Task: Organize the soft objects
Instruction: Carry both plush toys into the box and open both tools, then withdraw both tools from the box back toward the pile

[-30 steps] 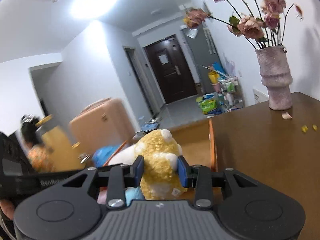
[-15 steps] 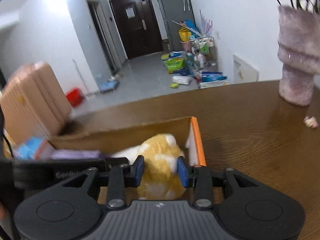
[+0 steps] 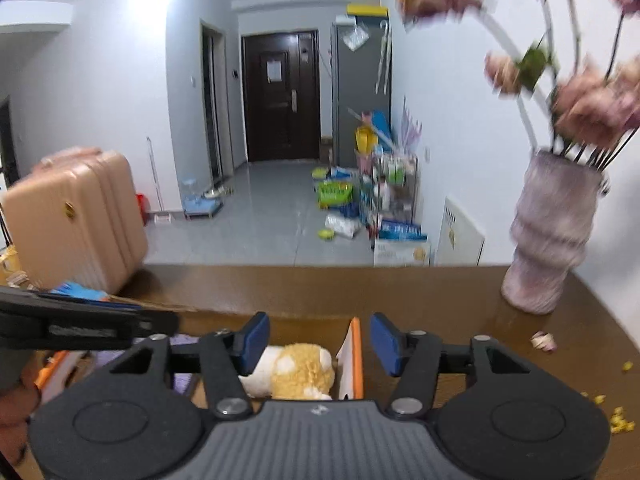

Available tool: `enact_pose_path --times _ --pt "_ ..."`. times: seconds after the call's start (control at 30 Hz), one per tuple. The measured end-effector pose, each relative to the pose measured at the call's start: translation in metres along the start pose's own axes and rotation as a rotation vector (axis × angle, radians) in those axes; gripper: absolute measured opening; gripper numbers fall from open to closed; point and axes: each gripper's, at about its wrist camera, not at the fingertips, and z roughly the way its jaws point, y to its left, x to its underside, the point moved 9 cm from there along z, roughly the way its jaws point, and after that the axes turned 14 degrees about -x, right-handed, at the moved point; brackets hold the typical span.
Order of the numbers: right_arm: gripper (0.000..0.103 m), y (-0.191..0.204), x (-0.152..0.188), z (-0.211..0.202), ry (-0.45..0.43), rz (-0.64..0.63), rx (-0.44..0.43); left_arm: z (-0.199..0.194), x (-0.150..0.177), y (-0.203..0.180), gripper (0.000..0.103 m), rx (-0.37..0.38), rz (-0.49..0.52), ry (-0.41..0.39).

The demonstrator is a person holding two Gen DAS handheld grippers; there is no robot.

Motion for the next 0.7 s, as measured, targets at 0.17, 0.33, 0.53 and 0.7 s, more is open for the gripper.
enact_pose_path --times 0.17,0.33,0.53,0.7 --pt "0.062 0.018 -0.007 -0.081 -0.048 -0.074 -0.015 -0.098 0.009 0.038 0.072 -0.088 0.023 -0.120" --pt "0.070 0.033 -0.001 -0.145 -0.088 -0.145 -0.005 -0.179 0.031 0.055 0.079 -0.146 0.087 -0.219" --pt "0.071 0.060 0.016 -0.190 -0.131 -0.167 -0.036 -0.235 0.065 0.068 0.081 -0.152 0.085 -0.261" --pt "0.071 0.088 0.059 -0.221 -0.168 -0.176 -0.073 -0.262 0.120 0.082 0.083 -0.158 0.047 -0.281"
